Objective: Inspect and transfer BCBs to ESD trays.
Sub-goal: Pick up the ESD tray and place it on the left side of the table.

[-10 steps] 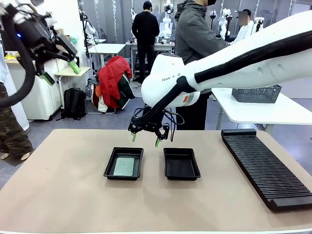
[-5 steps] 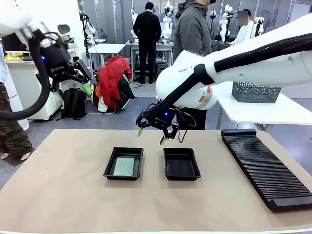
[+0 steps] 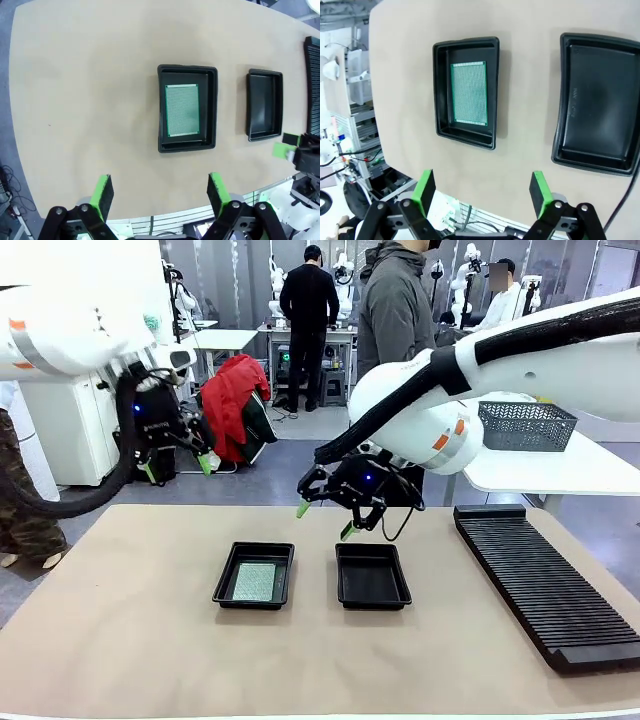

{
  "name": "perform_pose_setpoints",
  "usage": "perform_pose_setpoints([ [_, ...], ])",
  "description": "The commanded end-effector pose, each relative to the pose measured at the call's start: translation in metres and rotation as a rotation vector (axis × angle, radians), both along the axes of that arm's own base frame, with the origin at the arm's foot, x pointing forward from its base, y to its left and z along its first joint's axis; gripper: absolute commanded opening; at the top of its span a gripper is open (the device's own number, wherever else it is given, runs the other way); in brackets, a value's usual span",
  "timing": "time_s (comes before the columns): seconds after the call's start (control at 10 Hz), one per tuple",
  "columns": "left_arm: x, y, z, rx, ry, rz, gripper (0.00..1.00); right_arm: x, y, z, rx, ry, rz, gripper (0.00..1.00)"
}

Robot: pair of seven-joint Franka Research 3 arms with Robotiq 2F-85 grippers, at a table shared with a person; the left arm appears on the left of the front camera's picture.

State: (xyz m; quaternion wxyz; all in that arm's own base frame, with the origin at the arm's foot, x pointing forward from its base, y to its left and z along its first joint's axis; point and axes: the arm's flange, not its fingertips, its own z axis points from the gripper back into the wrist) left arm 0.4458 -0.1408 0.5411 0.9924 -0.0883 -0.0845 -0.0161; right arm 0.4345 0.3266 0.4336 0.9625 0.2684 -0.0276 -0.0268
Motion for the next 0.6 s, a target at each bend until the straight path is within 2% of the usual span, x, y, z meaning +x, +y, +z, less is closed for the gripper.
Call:
perform_pose_setpoints([
  [0.0,0.007,-0.011,-0.026,0.041,0.018,0.015,1.0,-0.01,-0.026,-0.013,0.06,-0.007,0.012,1.0],
  [0.5,0.018,-0.033,-0.075,0.061,0.056,-0.031,1.0,-0.02,-0.056,-0.024,0.159,-0.023,0.011,1.0],
])
